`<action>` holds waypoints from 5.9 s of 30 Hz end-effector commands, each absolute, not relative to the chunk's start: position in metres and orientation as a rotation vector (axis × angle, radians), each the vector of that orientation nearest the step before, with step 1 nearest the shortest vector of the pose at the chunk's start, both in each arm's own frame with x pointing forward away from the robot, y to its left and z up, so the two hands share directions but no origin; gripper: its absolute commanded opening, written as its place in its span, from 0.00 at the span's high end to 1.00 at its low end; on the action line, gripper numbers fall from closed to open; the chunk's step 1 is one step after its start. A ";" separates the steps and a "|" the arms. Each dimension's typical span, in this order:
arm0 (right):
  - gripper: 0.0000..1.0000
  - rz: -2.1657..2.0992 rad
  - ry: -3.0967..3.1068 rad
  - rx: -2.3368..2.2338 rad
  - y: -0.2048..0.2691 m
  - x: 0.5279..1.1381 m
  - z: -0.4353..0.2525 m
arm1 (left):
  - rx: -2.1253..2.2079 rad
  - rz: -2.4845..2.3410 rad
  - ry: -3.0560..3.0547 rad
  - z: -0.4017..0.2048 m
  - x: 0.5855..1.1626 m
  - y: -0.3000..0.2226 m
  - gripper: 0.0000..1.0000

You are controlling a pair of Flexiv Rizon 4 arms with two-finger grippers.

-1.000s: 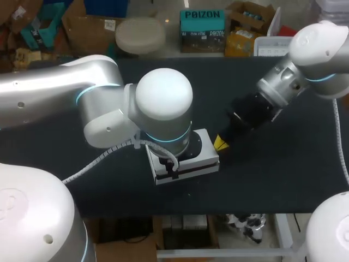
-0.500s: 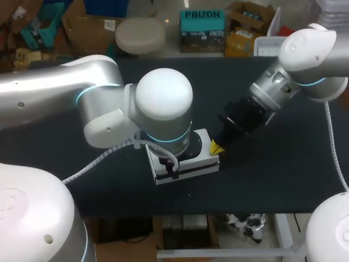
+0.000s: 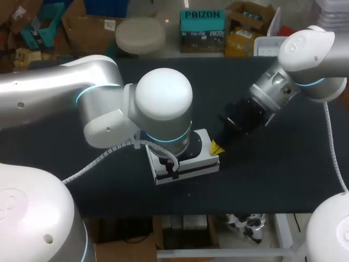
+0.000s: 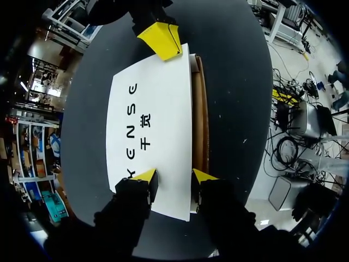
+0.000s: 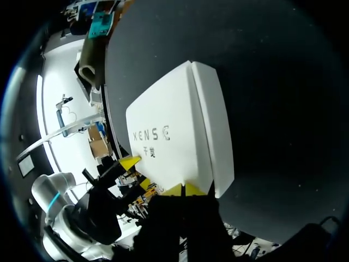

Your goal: Assemble the packaging by folding the flat box into shape, placing the metal phone stand inside, and closing the box properly

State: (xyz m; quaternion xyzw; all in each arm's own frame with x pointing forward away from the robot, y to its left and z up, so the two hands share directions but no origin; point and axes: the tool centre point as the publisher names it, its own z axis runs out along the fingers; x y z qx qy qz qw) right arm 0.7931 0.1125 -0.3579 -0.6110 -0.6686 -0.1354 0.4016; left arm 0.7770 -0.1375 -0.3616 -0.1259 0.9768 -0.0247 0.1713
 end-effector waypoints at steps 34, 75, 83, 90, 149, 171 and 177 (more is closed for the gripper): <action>1.00 -0.335 -1.691 -1.541 0.118 0.795 -0.359 | -0.513 -0.677 2.861 -0.338 0.771 -0.112 1.00; 1.00 -0.314 -1.687 -1.555 0.116 0.791 -0.373 | -0.539 -0.655 2.911 -0.367 0.766 -0.119 1.00; 1.00 -0.299 -1.671 -1.555 0.115 0.790 -0.387 | -0.553 -0.653 2.909 -0.379 0.766 -0.117 1.00; 1.00 -0.294 -1.661 -1.555 0.114 0.789 -0.393 | -0.545 -0.669 2.904 -0.382 0.764 -0.117 1.00; 0.00 -1.019 -2.045 -1.280 0.034 0.821 -0.278 | -1.261 -0.796 2.658 -0.315 0.697 -0.138 0.00; 0.00 -1.217 -2.171 -1.222 0.009 0.825 -0.293 | -1.566 -0.698 2.554 -0.326 0.689 -0.155 0.00; 0.00 -1.473 -2.310 -1.063 -0.025 0.846 -0.297 | -1.736 -0.517 2.357 -0.331 0.670 -0.177 0.00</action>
